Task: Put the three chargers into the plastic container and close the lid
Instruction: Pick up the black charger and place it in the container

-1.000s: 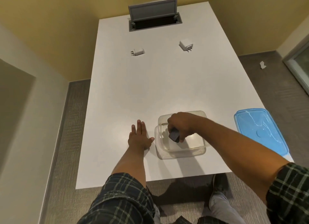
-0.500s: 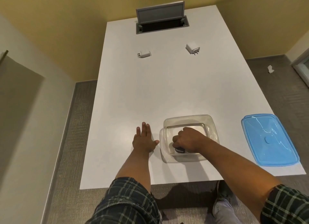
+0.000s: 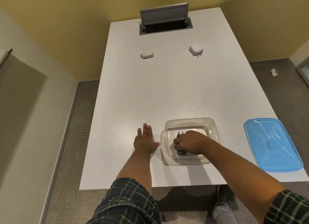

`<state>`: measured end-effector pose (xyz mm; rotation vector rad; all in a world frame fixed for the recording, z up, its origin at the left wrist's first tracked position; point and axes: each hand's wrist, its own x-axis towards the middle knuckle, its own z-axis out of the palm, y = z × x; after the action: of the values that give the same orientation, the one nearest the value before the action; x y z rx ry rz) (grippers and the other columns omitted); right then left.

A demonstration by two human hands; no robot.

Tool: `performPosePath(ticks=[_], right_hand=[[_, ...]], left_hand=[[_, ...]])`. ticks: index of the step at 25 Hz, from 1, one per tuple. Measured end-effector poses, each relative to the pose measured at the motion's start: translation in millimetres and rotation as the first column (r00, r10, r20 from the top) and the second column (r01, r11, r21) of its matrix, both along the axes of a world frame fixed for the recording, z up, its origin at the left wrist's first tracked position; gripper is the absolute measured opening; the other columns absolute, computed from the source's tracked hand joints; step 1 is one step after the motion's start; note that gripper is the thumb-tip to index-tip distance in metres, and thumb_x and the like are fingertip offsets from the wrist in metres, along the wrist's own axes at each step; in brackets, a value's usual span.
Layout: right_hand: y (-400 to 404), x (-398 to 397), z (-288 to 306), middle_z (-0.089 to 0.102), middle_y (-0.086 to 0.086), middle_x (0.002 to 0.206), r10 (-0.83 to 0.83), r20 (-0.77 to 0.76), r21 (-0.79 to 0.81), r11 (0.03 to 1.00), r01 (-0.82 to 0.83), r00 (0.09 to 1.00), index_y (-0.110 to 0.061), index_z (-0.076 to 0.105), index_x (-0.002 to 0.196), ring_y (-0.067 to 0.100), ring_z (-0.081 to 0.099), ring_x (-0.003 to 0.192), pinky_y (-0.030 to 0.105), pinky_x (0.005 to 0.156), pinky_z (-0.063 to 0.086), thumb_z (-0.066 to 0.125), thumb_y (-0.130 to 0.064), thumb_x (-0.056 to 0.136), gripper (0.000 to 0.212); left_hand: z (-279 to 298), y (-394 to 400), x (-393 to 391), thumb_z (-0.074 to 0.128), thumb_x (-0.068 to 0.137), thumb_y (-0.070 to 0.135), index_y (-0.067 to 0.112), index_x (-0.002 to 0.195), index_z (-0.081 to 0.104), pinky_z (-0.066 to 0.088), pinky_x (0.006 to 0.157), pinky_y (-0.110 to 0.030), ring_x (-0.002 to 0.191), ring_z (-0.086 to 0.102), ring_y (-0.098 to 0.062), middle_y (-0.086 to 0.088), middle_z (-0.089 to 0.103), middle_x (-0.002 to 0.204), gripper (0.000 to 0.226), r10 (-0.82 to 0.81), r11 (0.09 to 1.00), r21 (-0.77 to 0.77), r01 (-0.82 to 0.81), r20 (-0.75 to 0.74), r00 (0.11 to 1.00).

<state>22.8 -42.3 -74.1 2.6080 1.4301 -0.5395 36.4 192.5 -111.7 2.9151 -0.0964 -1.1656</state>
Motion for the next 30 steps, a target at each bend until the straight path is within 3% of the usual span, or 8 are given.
performPosePath(ticks=[3, 5, 9, 12, 14, 16, 22, 30], right_hand=[[-6, -1, 0, 0.051, 0.002, 0.132, -0.160, -0.074, 0.015, 0.987, 0.161, 0.984, -0.020, 0.056, 0.129, 0.030, 0.064, 0.093, 0.033, 0.058, 0.046, 0.065, -0.012, 0.082, 0.048], [-11, 0, 1, 0.043, -0.001, 0.140, -0.271, -0.112, 0.024, 0.961, 0.276, 0.956, -0.022, 0.047, 0.141, 0.028, 0.064, 0.095, 0.035, 0.060, 0.051, 0.070, -0.014, 0.078, 0.067], [-14, 1, 7, 0.043, 0.001, 0.137, -0.421, -0.207, 0.066, 0.895, 0.442, 0.883, -0.019, 0.043, 0.146, 0.029, 0.066, 0.094, 0.038, 0.069, 0.056, 0.077, -0.023, 0.074, 0.079], [-16, 1, 8, 0.047, -0.002, 0.129, -0.524, -0.388, 0.054, 0.808, 0.586, 0.758, -0.021, 0.034, 0.150, 0.023, 0.063, 0.103, 0.039, 0.082, 0.057, 0.090, -0.031, 0.060, 0.106], [-17, 2, 6, 0.048, -0.002, 0.127, -0.568, -0.426, 0.026, 0.771, 0.637, 0.704, -0.021, 0.033, 0.150, 0.022, 0.060, 0.108, 0.038, 0.086, 0.055, 0.093, -0.032, 0.056, 0.112], [-18, 2, 2, 0.049, 0.001, 0.127, -0.604, -0.412, 0.005, 0.747, 0.665, 0.682, -0.017, 0.037, 0.146, 0.024, 0.061, 0.107, 0.041, 0.085, 0.056, 0.093, -0.028, 0.056, 0.106], [-20, 2, -11, 0.053, 0.006, 0.115, -0.660, -0.333, 0.017, 0.710, 0.704, 0.674, -0.008, 0.055, 0.122, 0.030, 0.064, 0.095, 0.043, 0.079, 0.055, 0.078, -0.021, 0.074, 0.055], [-15, 1, -12, 0.053, 0.001, 0.127, -0.657, -0.311, 0.050, 0.710, 0.702, 0.687, -0.033, 0.055, 0.140, 0.026, 0.065, 0.104, 0.040, 0.081, 0.056, 0.067, -0.022, 0.088, 0.054]], left_hand=[[0, 0, 1, 0.038, 0.099, 0.061, 0.015, 0.158, -0.021, 0.016, 0.126, -0.047, 0.156, -0.014, -0.035, -0.004, -0.029, 0.165, 0.095, 0.004, 1.000, -0.002, -0.004, 0.001, 1.000], [2, 0, 4, 0.041, 0.098, 0.061, 0.016, 0.159, -0.019, 0.019, 0.125, -0.047, 0.157, -0.012, -0.034, -0.003, -0.028, 0.166, 0.097, 0.007, 1.000, -0.007, -0.007, -0.001, 1.000], [5, 0, 8, 0.047, 0.096, 0.061, 0.015, 0.160, -0.017, 0.022, 0.123, -0.048, 0.157, -0.011, -0.034, -0.002, -0.025, 0.167, 0.101, 0.010, 1.000, -0.018, -0.010, -0.016, 1.000], [5, -1, 8, 0.051, 0.095, 0.060, 0.014, 0.160, -0.015, 0.025, 0.121, -0.050, 0.157, -0.009, -0.035, -0.003, -0.023, 0.168, 0.103, 0.013, 1.000, -0.013, -0.014, -0.012, 1.000], [5, -2, 11, 0.052, 0.095, 0.060, 0.013, 0.160, -0.013, 0.027, 0.120, -0.050, 0.157, -0.007, -0.035, -0.004, -0.021, 0.169, 0.104, 0.015, 1.000, -0.007, -0.015, -0.013, 1.000], [6, -3, 13, 0.054, 0.094, 0.060, 0.013, 0.161, -0.012, 0.029, 0.119, -0.051, 0.157, -0.006, -0.034, -0.004, -0.019, 0.169, 0.105, 0.012, 1.000, 0.005, -0.012, -0.017, 1.000], [8, -4, 15, 0.054, 0.093, 0.061, 0.012, 0.160, -0.011, 0.032, 0.117, -0.051, 0.158, -0.003, -0.034, -0.004, -0.017, 0.169, 0.106, -0.003, 0.999, 0.040, 0.004, -0.021, 1.000], [9, -5, 17, 0.054, 0.093, 0.062, 0.013, 0.160, -0.013, 0.031, 0.118, -0.050, 0.158, -0.002, -0.034, -0.003, -0.017, 0.169, 0.107, -0.006, 0.998, 0.057, 0.008, -0.038, 0.999]])
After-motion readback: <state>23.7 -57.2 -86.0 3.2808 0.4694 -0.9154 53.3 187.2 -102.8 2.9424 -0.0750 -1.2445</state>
